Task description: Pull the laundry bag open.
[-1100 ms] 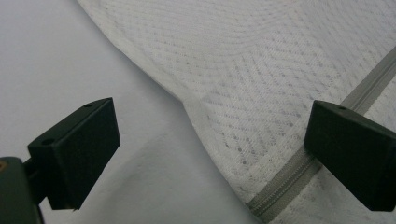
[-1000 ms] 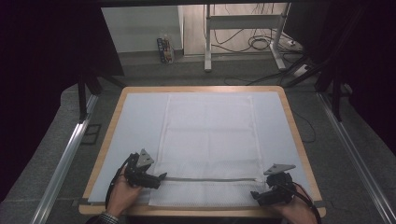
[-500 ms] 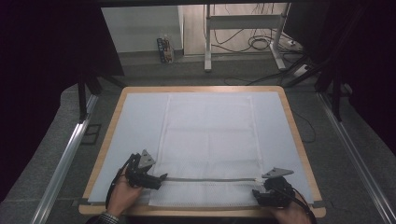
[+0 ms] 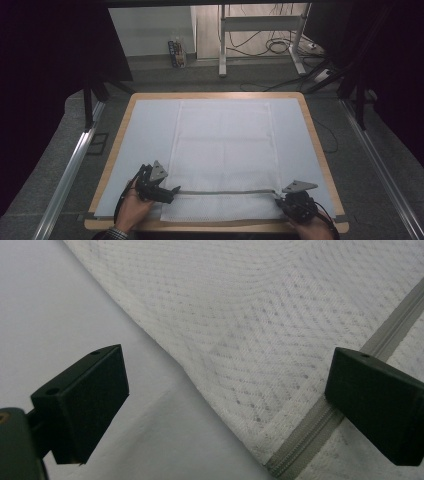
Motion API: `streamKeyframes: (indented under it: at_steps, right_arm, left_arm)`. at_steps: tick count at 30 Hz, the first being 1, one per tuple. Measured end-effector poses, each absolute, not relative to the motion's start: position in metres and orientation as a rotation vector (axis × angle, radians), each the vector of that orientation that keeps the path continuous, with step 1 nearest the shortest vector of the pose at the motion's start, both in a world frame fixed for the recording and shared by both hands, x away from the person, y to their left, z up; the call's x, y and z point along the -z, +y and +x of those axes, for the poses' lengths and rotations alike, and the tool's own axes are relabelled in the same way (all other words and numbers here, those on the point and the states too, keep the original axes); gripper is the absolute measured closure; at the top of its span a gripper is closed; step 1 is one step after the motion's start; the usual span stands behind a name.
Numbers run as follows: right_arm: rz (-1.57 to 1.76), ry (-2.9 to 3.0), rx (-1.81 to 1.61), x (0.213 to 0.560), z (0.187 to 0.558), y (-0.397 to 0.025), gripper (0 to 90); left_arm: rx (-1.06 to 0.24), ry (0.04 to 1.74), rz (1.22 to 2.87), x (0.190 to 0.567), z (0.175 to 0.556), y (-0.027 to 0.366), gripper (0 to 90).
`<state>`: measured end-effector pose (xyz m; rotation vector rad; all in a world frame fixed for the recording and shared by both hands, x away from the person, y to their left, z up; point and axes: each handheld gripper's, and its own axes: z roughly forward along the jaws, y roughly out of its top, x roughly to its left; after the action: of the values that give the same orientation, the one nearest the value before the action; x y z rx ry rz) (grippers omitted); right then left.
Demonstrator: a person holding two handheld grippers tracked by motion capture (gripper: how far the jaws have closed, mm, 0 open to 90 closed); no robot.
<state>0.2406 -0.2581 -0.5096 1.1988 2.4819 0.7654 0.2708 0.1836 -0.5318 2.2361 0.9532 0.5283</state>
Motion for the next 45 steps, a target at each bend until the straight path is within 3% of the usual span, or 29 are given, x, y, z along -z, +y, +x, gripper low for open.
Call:
streamKeyframes:
  at_steps: [16,22,45]
  right_arm:
    - [0.872,2.485,-0.875,0.501,0.240,-0.266,88.0]
    - [0.699,2.463,-0.905,0.497,0.239,-0.267,87.9]
    - [0.711,2.481,-0.934,0.497,0.240,-0.268,87.4]
  left_arm:
    - [-0.436,0.877,2.225,0.514,0.277,0.153,4.7]
    - [-0.364,0.808,2.204,0.504,0.286,0.125,5.3]
    - [-0.269,0.537,2.234,0.483,0.333,-0.012,8.2]
